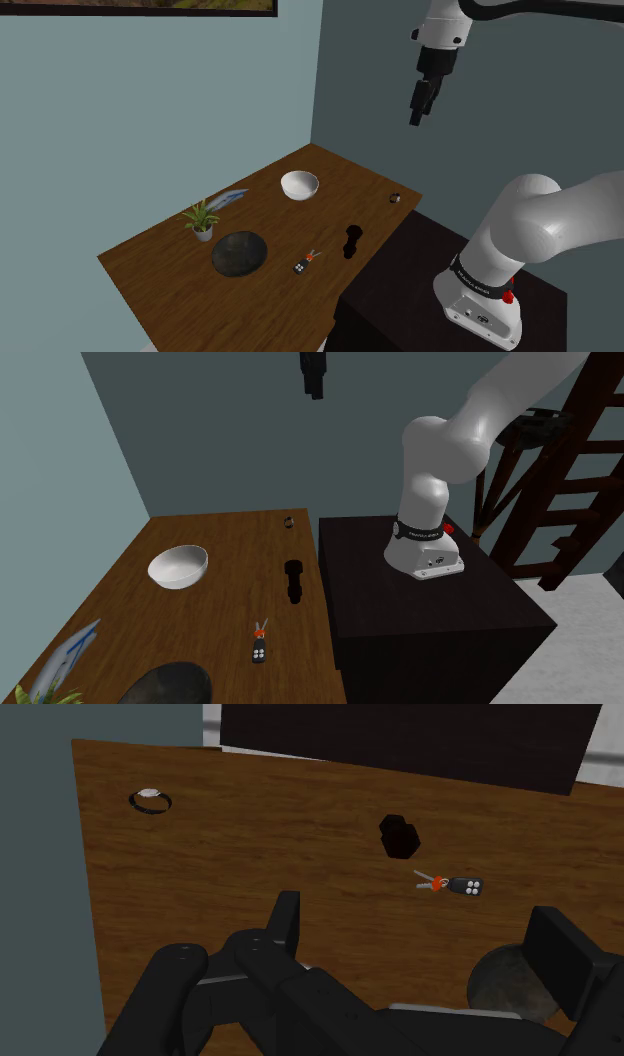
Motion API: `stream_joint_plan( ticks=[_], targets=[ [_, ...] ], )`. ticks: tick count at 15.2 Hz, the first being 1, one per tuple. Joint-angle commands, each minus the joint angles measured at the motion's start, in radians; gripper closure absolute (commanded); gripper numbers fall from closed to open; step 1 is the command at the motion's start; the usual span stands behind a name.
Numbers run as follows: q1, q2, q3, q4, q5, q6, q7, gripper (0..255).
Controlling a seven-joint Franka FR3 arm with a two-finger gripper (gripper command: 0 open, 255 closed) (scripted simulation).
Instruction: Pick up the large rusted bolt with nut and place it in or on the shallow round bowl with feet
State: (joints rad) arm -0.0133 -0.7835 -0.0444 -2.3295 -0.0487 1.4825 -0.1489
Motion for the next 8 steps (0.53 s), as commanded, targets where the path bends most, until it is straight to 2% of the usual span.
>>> stream_joint_plan(
  ticks=[1, 8],
  targets=[
    [0.000, 0.000, 0.000, 0.000, 0.000, 0.000, 0.000, 0],
    [0.007, -0.015, 0.019, -0.244, 0.017, 0.242, 0.039, 0]
  ],
)
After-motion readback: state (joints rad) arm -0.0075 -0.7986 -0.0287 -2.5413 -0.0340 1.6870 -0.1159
